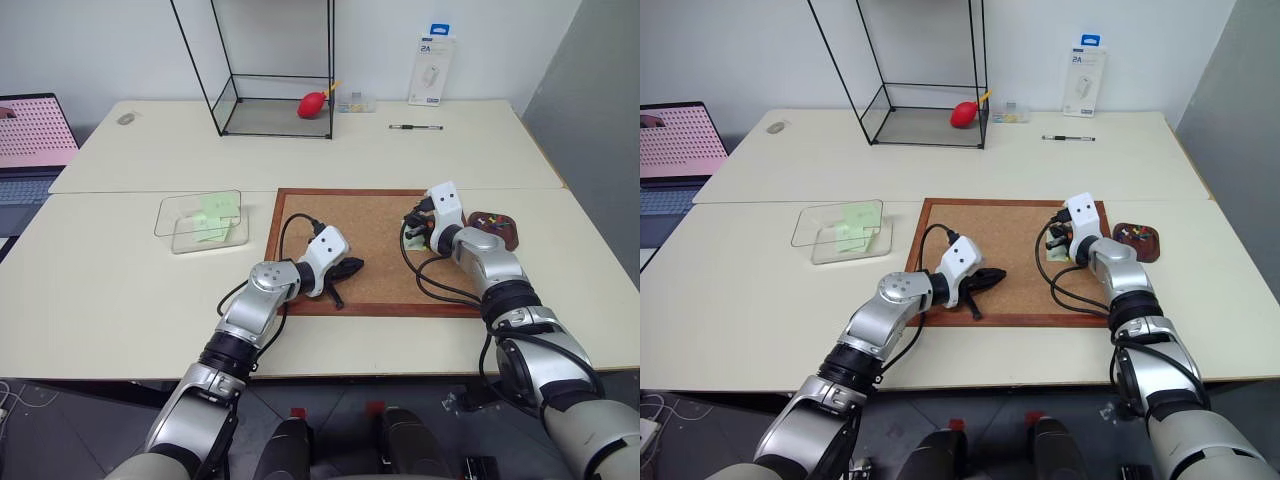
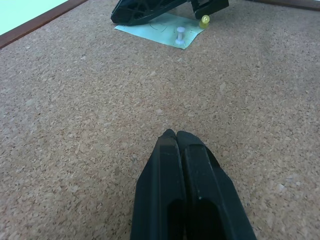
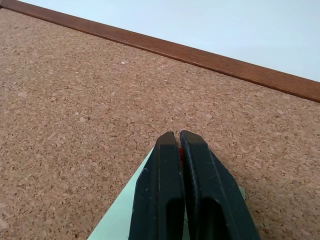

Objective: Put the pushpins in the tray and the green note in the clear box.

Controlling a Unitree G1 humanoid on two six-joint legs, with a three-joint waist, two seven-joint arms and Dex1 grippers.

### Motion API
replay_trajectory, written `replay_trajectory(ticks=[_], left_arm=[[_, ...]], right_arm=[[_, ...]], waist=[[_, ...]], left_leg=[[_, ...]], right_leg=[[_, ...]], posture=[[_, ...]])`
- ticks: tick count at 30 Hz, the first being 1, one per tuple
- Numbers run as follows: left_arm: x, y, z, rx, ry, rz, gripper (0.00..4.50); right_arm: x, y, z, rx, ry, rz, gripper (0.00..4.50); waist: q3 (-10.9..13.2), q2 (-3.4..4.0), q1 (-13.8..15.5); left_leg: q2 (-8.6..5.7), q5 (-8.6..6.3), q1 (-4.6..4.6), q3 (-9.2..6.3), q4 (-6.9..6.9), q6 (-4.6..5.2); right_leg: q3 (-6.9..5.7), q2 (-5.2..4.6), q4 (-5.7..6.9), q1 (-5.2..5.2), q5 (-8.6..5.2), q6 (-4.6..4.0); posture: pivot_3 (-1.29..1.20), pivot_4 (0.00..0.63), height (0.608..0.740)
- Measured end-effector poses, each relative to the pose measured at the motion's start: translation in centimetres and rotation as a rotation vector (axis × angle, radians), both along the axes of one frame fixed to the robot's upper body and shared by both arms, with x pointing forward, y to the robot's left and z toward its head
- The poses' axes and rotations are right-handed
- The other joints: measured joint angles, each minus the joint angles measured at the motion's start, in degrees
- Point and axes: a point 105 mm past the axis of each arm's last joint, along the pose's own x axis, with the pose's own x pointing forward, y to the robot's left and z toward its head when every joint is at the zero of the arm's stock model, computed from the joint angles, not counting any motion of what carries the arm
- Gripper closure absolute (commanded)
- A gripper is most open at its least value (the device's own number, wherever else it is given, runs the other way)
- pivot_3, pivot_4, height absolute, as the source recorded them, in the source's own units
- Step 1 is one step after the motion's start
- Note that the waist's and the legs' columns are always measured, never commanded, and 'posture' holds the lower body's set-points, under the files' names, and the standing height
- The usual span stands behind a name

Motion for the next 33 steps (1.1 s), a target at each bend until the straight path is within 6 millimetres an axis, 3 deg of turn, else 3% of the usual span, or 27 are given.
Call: replay_trajectory(ticks=[26, 33], left_arm=[[0.1, 0.2, -0.2, 0.012, -0.010, -0.001, 4.50], [0.0, 0.2, -0.2, 0.013, -0.008, -0.002, 4.50]], right_arm=[[0.0, -0.2, 1.2, 0.016, 0.000, 0.010, 4.47], [0.1, -0.5, 2.5, 0.077, -0.014, -0.007, 4.47]], waist=[[-0.01, 0.02, -0.38], [-0.02, 0.03, -0.45]], left_leg=[[0.00, 0.00, 0.04, 0.00, 0.01, 0.00], [0.00, 0.00, 0.05, -0.01, 0.01, 0.00]], right_leg=[[0.01, 0.00, 0.05, 0.01, -0.11, 0.20], [0.00, 0.00, 0.06, 0.02, -0.11, 0.20]], posture=[[0.00, 0.150, 0.740], [0.00, 0.150, 0.740]])
